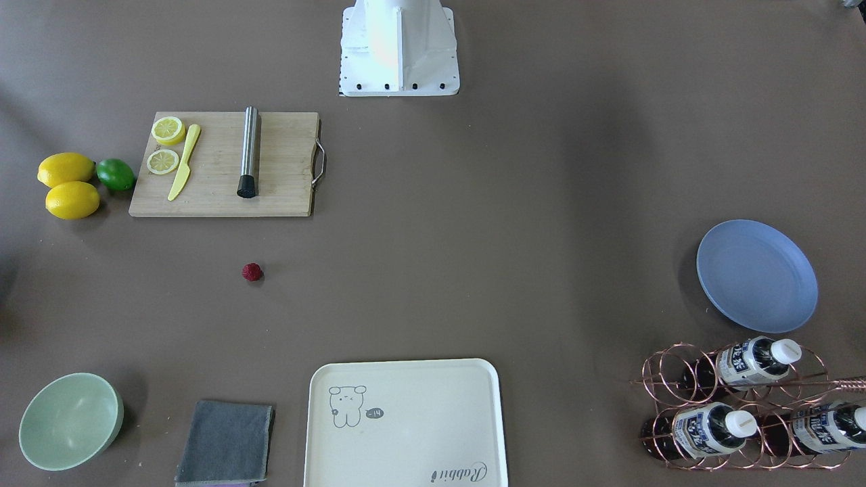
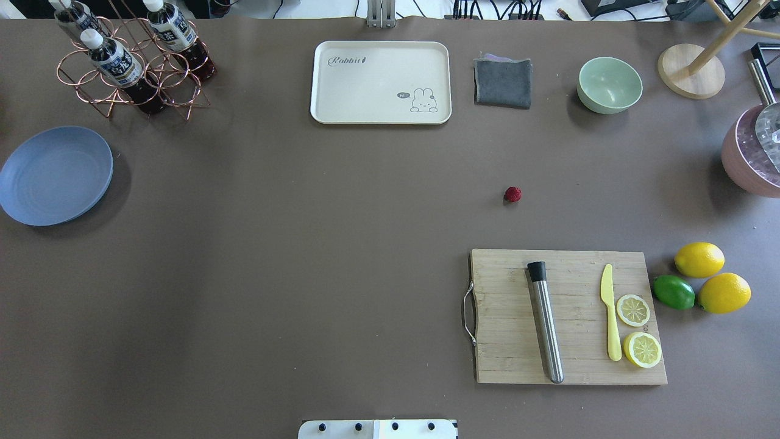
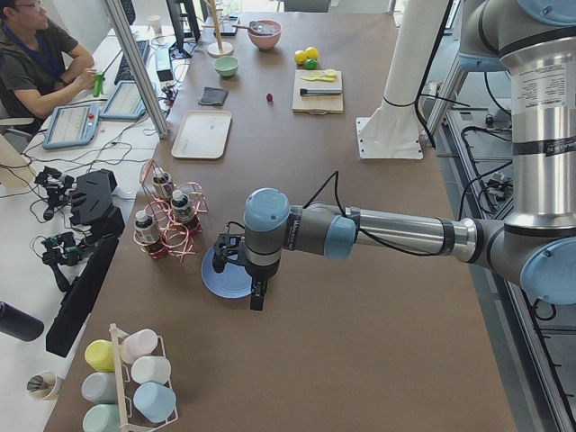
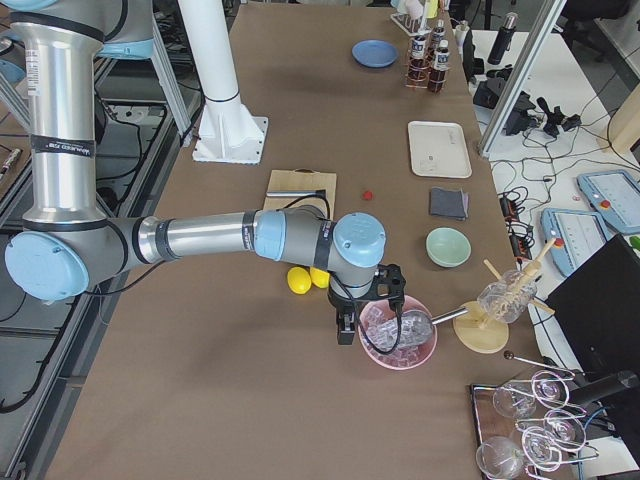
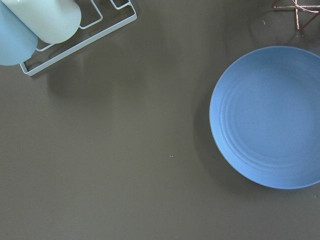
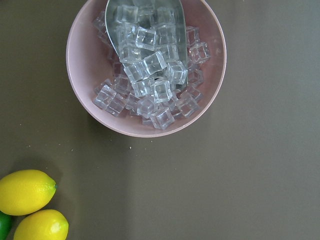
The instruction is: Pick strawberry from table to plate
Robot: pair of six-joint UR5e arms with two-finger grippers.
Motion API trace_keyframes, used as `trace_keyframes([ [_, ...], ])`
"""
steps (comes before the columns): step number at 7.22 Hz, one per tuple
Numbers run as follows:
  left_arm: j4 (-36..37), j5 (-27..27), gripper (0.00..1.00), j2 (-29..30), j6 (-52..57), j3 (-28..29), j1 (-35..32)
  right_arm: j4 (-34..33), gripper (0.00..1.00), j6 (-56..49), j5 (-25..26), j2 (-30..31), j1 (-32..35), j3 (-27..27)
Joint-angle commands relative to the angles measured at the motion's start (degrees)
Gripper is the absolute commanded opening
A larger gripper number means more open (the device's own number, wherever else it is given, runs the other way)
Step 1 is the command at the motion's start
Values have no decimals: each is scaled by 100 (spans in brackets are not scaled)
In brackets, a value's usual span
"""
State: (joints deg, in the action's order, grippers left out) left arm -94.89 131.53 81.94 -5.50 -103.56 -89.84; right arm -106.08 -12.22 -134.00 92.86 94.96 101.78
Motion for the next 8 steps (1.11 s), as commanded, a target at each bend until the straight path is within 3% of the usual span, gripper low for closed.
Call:
trace_keyframes([
  [1, 32, 169, 97, -29, -21, 29, -7, 0, 100, -9, -4, -5, -12, -9],
  [6, -144, 241, 98, -248, -30, -217, -86, 44, 100, -61, -12, 39, -13, -9],
  [8, -83, 677, 98, -257, -47, -174, -86, 88, 100, -53, -12, 83, -13, 17],
])
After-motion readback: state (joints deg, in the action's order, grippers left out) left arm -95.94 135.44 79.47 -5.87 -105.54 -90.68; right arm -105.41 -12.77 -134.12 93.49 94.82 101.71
